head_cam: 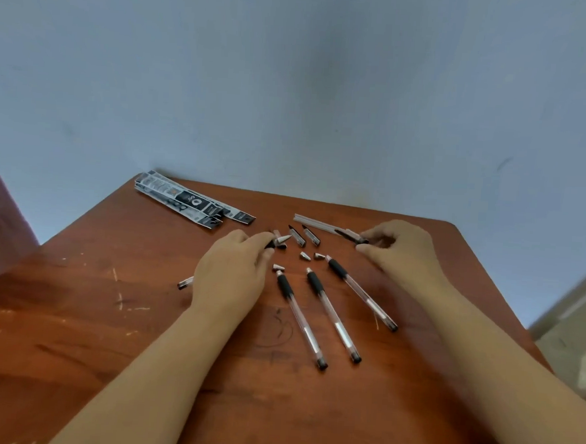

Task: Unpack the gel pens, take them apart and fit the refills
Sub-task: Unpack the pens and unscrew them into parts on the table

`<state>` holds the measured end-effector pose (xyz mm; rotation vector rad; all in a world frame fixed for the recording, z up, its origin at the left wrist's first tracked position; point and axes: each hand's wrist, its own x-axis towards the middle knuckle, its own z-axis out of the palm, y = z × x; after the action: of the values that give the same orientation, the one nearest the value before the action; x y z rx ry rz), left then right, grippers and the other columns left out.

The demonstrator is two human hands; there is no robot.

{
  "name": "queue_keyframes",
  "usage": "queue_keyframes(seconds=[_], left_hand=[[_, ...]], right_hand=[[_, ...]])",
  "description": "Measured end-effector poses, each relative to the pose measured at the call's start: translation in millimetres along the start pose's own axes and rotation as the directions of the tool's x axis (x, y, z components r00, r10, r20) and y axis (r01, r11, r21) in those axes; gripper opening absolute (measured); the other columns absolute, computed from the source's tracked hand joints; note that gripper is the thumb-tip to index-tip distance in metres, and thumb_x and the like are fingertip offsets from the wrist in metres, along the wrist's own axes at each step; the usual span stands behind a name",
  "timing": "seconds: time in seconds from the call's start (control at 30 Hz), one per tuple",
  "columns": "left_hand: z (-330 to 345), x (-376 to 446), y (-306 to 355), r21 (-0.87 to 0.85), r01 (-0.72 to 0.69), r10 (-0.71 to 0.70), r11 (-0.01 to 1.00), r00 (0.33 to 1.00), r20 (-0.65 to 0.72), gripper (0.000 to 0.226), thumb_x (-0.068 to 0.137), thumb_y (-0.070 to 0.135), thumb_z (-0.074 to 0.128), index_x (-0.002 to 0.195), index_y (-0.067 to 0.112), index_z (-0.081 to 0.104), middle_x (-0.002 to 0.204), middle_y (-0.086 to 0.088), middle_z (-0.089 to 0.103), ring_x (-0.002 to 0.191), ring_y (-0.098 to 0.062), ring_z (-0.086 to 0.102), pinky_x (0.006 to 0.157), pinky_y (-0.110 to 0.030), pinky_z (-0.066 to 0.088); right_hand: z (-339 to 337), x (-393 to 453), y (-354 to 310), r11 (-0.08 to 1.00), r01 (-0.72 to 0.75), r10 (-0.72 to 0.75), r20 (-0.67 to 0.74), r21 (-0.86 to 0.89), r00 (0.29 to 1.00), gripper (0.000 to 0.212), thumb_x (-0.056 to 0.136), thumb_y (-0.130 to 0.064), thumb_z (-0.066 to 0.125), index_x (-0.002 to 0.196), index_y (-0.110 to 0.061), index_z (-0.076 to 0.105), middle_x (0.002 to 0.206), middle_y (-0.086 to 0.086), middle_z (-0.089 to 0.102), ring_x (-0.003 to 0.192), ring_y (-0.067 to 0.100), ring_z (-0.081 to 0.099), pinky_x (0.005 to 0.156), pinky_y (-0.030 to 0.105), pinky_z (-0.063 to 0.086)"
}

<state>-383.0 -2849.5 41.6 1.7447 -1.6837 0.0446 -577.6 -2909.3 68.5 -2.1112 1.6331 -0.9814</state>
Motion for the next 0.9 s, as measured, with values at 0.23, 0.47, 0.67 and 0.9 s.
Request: queue_keyframes(seconds=[0.23,0.47,0.67,0.9], left_hand=[[0,3,-5,-0.025,-0.01,0.01,1.0,1.0,0.014,0.032,0.094,0.023,0.038,0.124,0.02,0.05,0.103,-0.001,0.054,0.089,-0.011,0.046,0.073,-0.02,0.035],[-1,7,-6,-0.052,-0.029,0.031,0.998,0.999,0.033,0.034,0.095,0.022,0.035,0.128,0.021,0.044,0.111,0.001,0.051,0.099,-0.011,0.046,0.08,-0.02,0.038],[-7,6,-5,-0.111,-0.063,0.064,0.992,0.998,0.004,0.031,0.094,0.025,0.042,0.123,0.021,0.049,0.108,0.002,0.056,0.095,-0.01,0.049,0.079,-0.019,0.039],[-15,2,3,-0.326,-0.004,-0.005,0.945,1.0,-0.028,0.025,0.088,0.021,0.055,0.111,0.02,0.062,0.088,0.007,0.063,0.074,-0.004,0.053,0.072,-0.018,0.048]], right_hand=[[36,35,-2,0.962,-0.005,0.04,0.123,-0.272,0.992,0.021,0.079,-0.017,0.063,0.099,-0.012,0.067,0.107,0.008,0.063,0.101,0.021,0.054,0.084,0.028,0.041],[48,48,-9,0.941,-0.03,0.091,0.169,-0.336,0.981,0.023,0.079,-0.019,0.062,0.1,-0.012,0.066,0.111,0.006,0.065,0.105,0.02,0.055,0.084,0.028,0.042],[30,27,-22,0.976,-0.007,0.025,0.079,-0.219,0.997,0.021,0.083,-0.019,0.058,0.101,-0.011,0.065,0.109,0.006,0.063,0.091,0.012,0.05,0.076,0.02,0.034],[-4,-34,-44,0.972,0.014,-0.022,0.033,0.235,0.999,0.011,0.084,-0.015,0.056,0.083,-0.022,0.064,0.078,-0.015,0.059,0.072,-0.003,0.05,0.058,0.004,0.039]])
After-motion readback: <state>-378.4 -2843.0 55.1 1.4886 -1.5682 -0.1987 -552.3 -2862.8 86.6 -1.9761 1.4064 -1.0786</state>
